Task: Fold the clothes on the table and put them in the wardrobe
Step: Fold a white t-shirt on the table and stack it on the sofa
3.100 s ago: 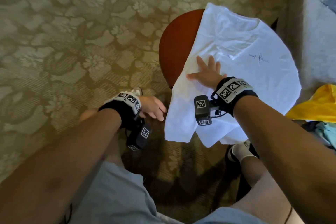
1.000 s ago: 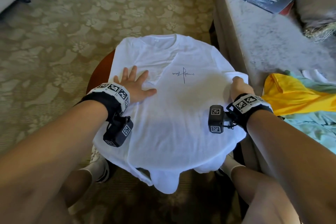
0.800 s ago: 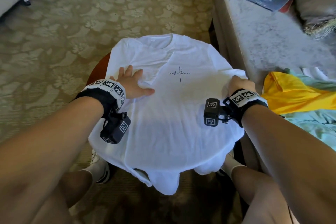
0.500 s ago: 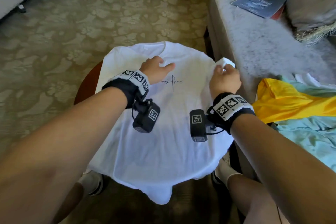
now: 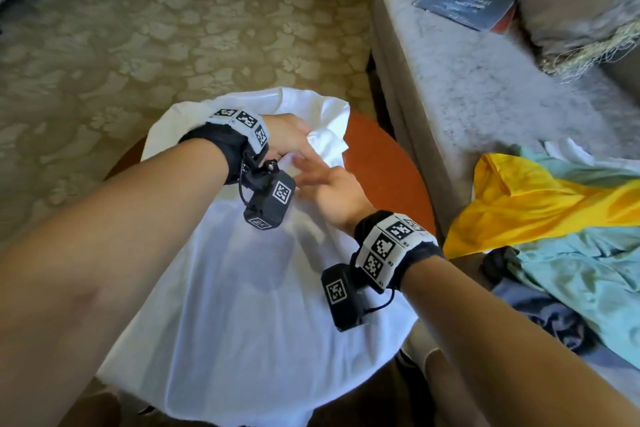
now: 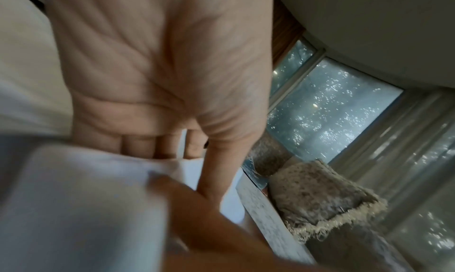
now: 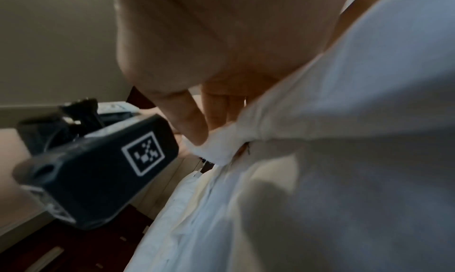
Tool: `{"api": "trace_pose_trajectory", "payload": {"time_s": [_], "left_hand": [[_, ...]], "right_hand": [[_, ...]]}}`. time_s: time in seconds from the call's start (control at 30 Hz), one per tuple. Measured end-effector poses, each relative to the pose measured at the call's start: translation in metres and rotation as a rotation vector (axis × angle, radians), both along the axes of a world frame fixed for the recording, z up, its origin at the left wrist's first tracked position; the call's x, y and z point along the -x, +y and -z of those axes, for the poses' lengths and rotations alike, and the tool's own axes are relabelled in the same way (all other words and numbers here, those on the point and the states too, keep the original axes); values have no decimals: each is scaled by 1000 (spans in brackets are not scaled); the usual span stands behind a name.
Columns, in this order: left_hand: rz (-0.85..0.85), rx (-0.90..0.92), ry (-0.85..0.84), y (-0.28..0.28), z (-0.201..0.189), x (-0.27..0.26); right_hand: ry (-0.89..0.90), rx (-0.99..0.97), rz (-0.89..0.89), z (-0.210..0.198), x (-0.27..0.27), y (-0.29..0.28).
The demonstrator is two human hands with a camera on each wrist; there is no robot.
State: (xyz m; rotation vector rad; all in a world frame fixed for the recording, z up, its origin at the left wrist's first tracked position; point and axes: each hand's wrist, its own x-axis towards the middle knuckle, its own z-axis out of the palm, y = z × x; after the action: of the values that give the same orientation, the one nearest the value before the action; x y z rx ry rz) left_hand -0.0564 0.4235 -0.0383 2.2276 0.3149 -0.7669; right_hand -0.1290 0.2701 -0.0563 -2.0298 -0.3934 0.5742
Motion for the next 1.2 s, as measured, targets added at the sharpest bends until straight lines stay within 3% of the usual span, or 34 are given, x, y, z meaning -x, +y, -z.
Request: {"api": "trace_pose_trajectory", "payload": {"time_s": [0.1, 0.17, 0.23, 0.4, 0.47, 0.57, 0.77, 0.87, 0.97, 1.07, 1.2], "left_hand": [[3, -44, -124, 2, -7, 11], [-29, -114, -205, 2, -9, 13], [-36, -126, -250, 3, -4, 13], [-67, -125, -322, -2, 13, 22], [-142, -40, -361, -6, 16, 24], [-221, 132, -253, -5, 15, 29], [-39, -22, -177, 5, 22, 35], [-98, 31, -299, 3, 28, 36], [-171, 139, -432, 2, 33, 35], [-234, 236, -453, -2, 29, 38], [-381, 229, -464, 16, 20, 44]], "right_hand": [[69, -180, 297, 4, -7, -9], [23, -177, 528, 6, -25, -18], [33, -167, 633, 7, -46, -22], [118, -37, 593, 12, -91, -3], [83, 0, 596, 9, -102, 10], [97, 36, 586, 6, -113, 23], [190, 145, 544, -8, -131, 17], [199, 67, 627, -10, -133, 13], [80, -84, 738, -8, -135, 18], [18, -208, 788, -17, -141, 28], [142, -271, 599, -27, -141, 53]]}}
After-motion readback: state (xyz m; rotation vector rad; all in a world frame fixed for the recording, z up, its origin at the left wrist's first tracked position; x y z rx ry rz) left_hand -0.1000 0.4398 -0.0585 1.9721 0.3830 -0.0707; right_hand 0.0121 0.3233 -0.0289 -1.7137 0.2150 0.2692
